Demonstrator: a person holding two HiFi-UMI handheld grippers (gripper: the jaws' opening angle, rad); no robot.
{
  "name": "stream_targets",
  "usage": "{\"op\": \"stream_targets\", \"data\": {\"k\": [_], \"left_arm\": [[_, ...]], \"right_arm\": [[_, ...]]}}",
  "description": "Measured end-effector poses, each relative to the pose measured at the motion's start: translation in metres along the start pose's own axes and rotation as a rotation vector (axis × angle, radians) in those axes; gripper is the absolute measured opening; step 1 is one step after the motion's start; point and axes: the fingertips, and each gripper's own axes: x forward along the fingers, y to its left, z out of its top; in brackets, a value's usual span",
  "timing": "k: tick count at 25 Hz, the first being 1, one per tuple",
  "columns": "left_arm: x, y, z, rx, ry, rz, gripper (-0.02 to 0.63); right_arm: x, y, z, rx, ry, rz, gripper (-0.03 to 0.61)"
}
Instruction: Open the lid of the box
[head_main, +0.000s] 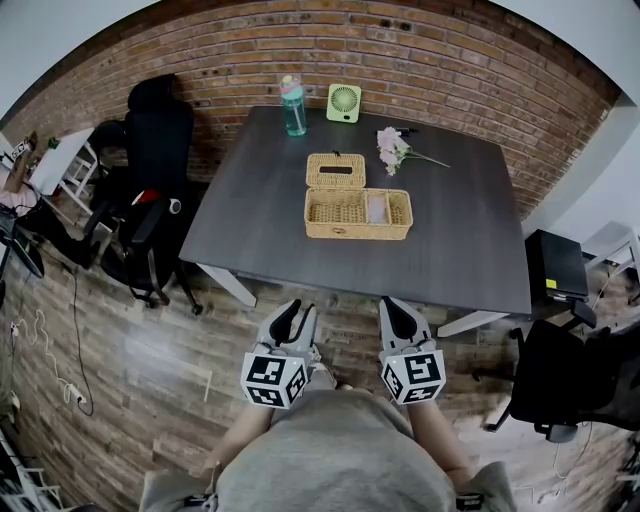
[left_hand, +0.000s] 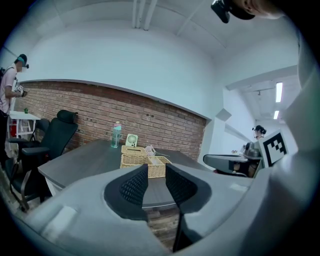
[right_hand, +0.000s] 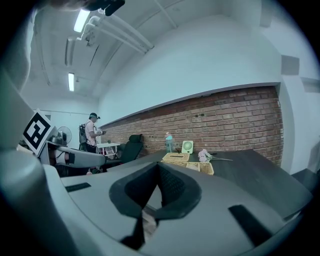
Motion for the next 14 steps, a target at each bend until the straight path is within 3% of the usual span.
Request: {"op": "stream_targets", "data": {"k": [14], "left_arm": [[0.0072,-0.0017,0.0011,0.005,0.001,-0.015,0.11]], "right_arm": [[0.0035,-0.0039,0.001,0.003,-0.003,0.007,0.0]]}}
